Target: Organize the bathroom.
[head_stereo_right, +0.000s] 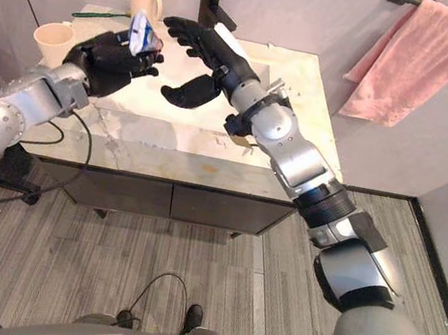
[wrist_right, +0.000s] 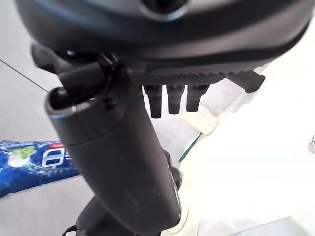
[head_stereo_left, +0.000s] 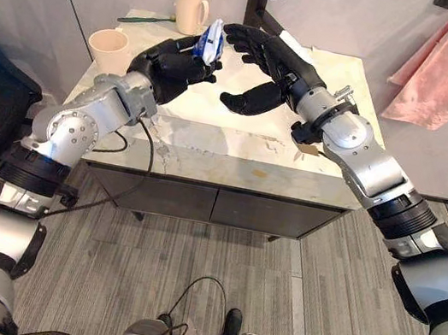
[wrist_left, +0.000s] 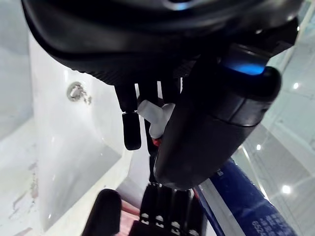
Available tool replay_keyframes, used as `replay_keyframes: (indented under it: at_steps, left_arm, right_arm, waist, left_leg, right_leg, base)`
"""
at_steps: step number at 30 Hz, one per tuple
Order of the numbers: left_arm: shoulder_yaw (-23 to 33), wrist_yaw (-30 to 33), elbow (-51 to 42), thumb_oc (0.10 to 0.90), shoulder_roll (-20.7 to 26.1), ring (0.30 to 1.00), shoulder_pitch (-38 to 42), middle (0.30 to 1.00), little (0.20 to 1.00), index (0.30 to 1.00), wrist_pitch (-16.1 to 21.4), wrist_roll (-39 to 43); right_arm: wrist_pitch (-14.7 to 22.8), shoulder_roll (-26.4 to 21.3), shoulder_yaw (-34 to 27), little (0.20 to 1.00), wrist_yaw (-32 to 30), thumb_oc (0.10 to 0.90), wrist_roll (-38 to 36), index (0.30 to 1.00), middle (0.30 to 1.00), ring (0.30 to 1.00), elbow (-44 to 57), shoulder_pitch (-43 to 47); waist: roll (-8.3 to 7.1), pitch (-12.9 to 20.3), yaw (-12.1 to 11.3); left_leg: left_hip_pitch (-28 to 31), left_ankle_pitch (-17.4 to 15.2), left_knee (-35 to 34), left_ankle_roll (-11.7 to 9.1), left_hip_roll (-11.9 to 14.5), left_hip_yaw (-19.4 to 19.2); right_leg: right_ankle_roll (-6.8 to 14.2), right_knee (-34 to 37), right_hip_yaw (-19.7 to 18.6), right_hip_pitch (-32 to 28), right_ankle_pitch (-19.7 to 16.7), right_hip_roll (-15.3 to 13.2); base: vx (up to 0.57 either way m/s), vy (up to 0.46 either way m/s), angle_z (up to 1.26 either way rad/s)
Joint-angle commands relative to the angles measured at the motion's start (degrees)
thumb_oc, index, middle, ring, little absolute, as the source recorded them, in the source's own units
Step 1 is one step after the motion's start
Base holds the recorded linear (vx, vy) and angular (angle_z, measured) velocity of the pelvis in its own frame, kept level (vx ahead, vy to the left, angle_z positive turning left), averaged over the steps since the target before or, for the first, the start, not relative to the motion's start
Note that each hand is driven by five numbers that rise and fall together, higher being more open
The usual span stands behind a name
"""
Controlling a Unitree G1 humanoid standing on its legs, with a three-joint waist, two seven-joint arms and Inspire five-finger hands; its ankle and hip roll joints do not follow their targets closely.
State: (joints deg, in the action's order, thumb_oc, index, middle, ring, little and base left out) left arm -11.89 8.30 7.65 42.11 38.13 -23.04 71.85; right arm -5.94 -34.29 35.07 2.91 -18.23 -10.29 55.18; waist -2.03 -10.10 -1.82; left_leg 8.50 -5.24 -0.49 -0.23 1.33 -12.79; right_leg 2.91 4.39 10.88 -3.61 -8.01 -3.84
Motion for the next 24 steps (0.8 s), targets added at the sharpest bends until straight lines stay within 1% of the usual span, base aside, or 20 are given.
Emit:
replay_keyframes:
  at_steps: [1,4,5,6,7,9,10,13,14,15,16,17,18,20,21,22,24]
  left_arm:
    - [6.0,0.6,-6.3,0.400,-1.5,0.300,1.3,0.300,0.300,0.300,1.7,4.9]
    - [7.2,1.6,-7.5,0.400,-3.1,0.300,-1.4,0.300,0.300,0.300,1.3,9.1]
    - [7.7,2.1,-8.4,0.400,-3.7,0.300,-2.5,0.300,0.300,0.300,1.3,9.9]
    - [8.3,3.1,-10.8,0.400,-5.1,0.300,-4.6,0.300,0.300,0.300,1.9,11.4]
    - [8.5,3.3,-11.7,0.400,-5.4,0.300,-5.3,0.300,0.300,0.300,1.9,11.2]
    - [8.7,3.1,-13.1,0.400,-5.9,0.300,-6.4,0.300,0.300,0.300,1.7,10.6]
    - [8.8,3.1,-14.0,0.400,-6.2,0.300,-7.0,0.300,0.300,0.300,2.0,9.8]
    - [8.9,2.9,-14.7,0.400,-6.4,0.300,-7.5,0.300,0.300,0.300,2.1,8.9]
    - [9.2,3.2,-15.5,0.400,-6.4,0.300,-8.1,0.300,0.300,0.300,2.1,8.9]
    - [9.6,2.9,-16.1,0.400,-6.5,0.300,-9.2,0.300,0.300,0.300,2.5,7.5]
    - [10.0,2.6,-16.2,0.400,-6.3,0.300,-9.7,0.300,0.300,0.300,2.7,7.1]
    - [10.2,2.1,-16.2,0.400,-6.1,0.300,-10.0,0.300,0.300,0.300,2.7,6.5]
    - [10.6,1.9,-16.1,0.400,-5.7,0.300,-10.2,0.300,0.300,0.300,2.7,6.5]
    - [11.0,1.8,-16.1,0.400,-5.3,0.300,-10.5,0.300,0.300,0.300,2.8,6.2]
    - [11.2,1.8,-16.0,0.400,-4.8,0.300,-10.5,0.300,0.300,0.300,2.8,6.6]
    - [11.3,2.0,-16.0,0.400,-4.4,0.300,-10.6,0.300,0.300,0.300,2.8,6.7]
    - [11.2,2.1,-15.8,0.400,-4.2,0.300,-10.5,0.300,0.300,0.300,2.7,6.5]
  right_arm:
    - [4.6,-0.2,-2.6,0.900,-6.6,0.800,6.4,0.900,0.900,0.900,4.1,9.8]
    - [6.0,-0.6,-3.4,0.900,-9.0,0.800,10.7,0.900,0.900,0.900,5.4,9.6]
    - [6.3,-0.7,-3.7,0.900,-9.5,0.800,11.2,0.900,0.900,0.900,6.2,9.3]
    - [6.9,-1.3,-4.3,0.900,-10.5,0.800,14.3,0.900,0.900,0.900,8.1,8.5]
    - [7.3,-1.6,-4.3,0.900,-10.8,0.800,14.9,0.900,0.900,0.900,8.6,8.3]
    - [7.7,-1.9,-4.3,0.900,-11.1,0.800,15.2,0.900,0.900,0.900,9.4,7.7]
    - [7.0,-1.9,-4.6,0.900,-9.9,0.800,13.5,0.900,0.900,0.900,10.1,7.2]
    - [6.2,-1.9,-4.6,0.900,-9.4,0.800,12.2,0.900,0.900,0.900,10.9,6.6]
    - [4.1,-1.7,-4.7,0.900,-6.1,0.800,6.5,0.900,0.900,0.900,11.4,5.7]
    - [-1.6,-1.2,-4.5,0.900,-3.6,0.800,-0.2,0.900,0.900,0.900,13.3,3.8]
    - [-6.6,-0.6,-4.1,0.900,-1.3,0.800,-5.3,0.900,0.900,0.900,14.0,2.5]
    - [-8.4,-0.3,-3.9,0.900,-0.6,0.800,-6.9,0.900,0.900,0.900,14.1,1.8]
    - [-11.5,-0.1,-3.7,0.900,0.9,0.800,-10.1,0.900,0.900,0.900,14.0,0.6]
    - [-14.0,0.6,-3.1,0.900,2.2,0.800,-12.6,0.900,0.900,0.900,13.9,-1.2]
    - [-15.5,0.8,-2.7,0.900,4.3,0.800,-13.1,0.900,0.900,0.900,13.5,-2.0]
    - [-16.6,1.0,-2.3,0.900,5.0,0.800,-13.9,0.900,0.900,0.900,13.3,-2.5]
    - [-17.7,1.5,-1.9,0.900,5.2,0.800,-14.2,0.900,0.900,0.900,13.2,-3.0]
  waist:
    - [1.18,4.7,-0.2]
    - [1.09,4.6,-0.4]
    - [1.07,4.6,-0.4]
    - [1.03,4.6,-0.4]
    - [1.05,4.7,-0.4]
    - [1.07,4.7,-0.5]
    - [1.09,4.7,-0.5]
    - [1.08,4.7,-0.4]
    - [1.04,4.7,-0.4]
    - [0.95,4.6,-0.4]
    - [0.78,4.6,-0.3]
    - [0.71,4.5,-0.3]
    - [0.61,4.5,-0.2]
    - [0.45,4.5,0.0]
    - [0.34,4.5,0.0]
    - [0.26,4.6,0.0]
    - [0.15,4.7,0.0]
  left_leg:
    - [-2.2,-0.7,5.0,-0.5,1.7,2.2]
    - [-2.4,-0.9,5.3,-0.4,1.7,2.4]
    - [-2.4,-1.0,5.4,-0.4,1.7,2.3]
    - [-2.4,-1.2,5.5,-0.3,1.7,2.3]
    - [-2.4,-1.2,5.6,-0.3,1.7,2.3]
    - [-2.3,-1.2,5.5,-0.3,1.8,2.3]
    - [-2.3,-1.3,5.5,-0.2,1.7,2.3]
    - [-2.3,-1.3,5.5,-0.3,1.8,2.2]
    - [-2.2,-1.3,5.4,-0.2,1.8,2.2]
    - [-2.1,-1.1,5.2,-0.3,1.9,2.2]
    - [-2.2,-0.9,5.1,-0.4,2.0,2.1]
    - [-2.2,-0.8,4.9,-0.5,2.1,2.0]
    - [-2.2,-0.6,4.9,-0.6,2.3,1.8]
    - [-2.1,-0.3,4.7,-0.8,2.7,1.5]
    - [-2.1,-0.2,4.6,-0.8,2.8,1.4]
    - [-2.1,0.0,4.6,-0.9,2.9,1.2]
    - [-2.2,0.1,4.5,-1.0,3.1,1.1]
  right_leg:
    - [4.4,-3.9,0.0,3.6,7.7,-1.6]
    - [4.4,-3.9,-0.1,3.6,7.9,-1.7]
    - [4.4,-4.0,-0.1,3.6,7.9,-1.7]
    - [4.4,-4.1,-0.3,3.7,8.0,-1.6]
    - [4.4,-4.2,-0.3,3.7,8.0,-1.6]
    - [4.3,-4.2,-0.4,3.7,8.1,-1.5]
    - [4.3,-4.2,-0.5,3.6,8.2,-1.4]
    - [4.2,-4.2,-0.6,3.6,8.2,-1.4]
    - [4.2,-4.1,-0.6,3.5,8.2,-1.4]
    - [4.1,-4.1,-0.6,3.3,8.3,-1.4]
    - [4.0,-4.1,-0.6,3.3,8.4,-1.3]
    - [4.0,-4.2,-0.6,3.4,8.5,-1.3]
    - [3.9,-4.2,-0.6,3.3,8.6,-1.2]
    - [3.8,-4.0,-0.4,3.1,8.6,-1.1]
    - [3.7,-3.9,-0.4,3.0,8.6,-1.1]
    - [3.7,-3.7,-0.4,2.9,8.6,-1.1]
    - [3.7,-3.6,-0.3,2.8,8.6,-1.0]
  base:
    - [0.00,0.000,0.00]
    - [0.00,0.000,0.00]
    - [0.04,-0.024,-0.01]
    - [0.04,-0.025,0.00]
    - [0.04,-0.024,-0.01]
    - [0.02,-0.010,0.00]
    - [0.00,0.000,0.00]
    - [0.00,0.000,0.00]
    - [0.03,-0.025,-0.01]
    - [0.04,-0.042,-0.01]
    - [0.03,-0.043,0.00]
    - [0.01,-0.042,0.00]
    - [0.02,-0.034,0.01]
    - [0.02,-0.033,0.01]
    - [0.02,-0.036,0.02]
    - [0.02,-0.038,0.04]
    - [0.02,-0.035,0.02]
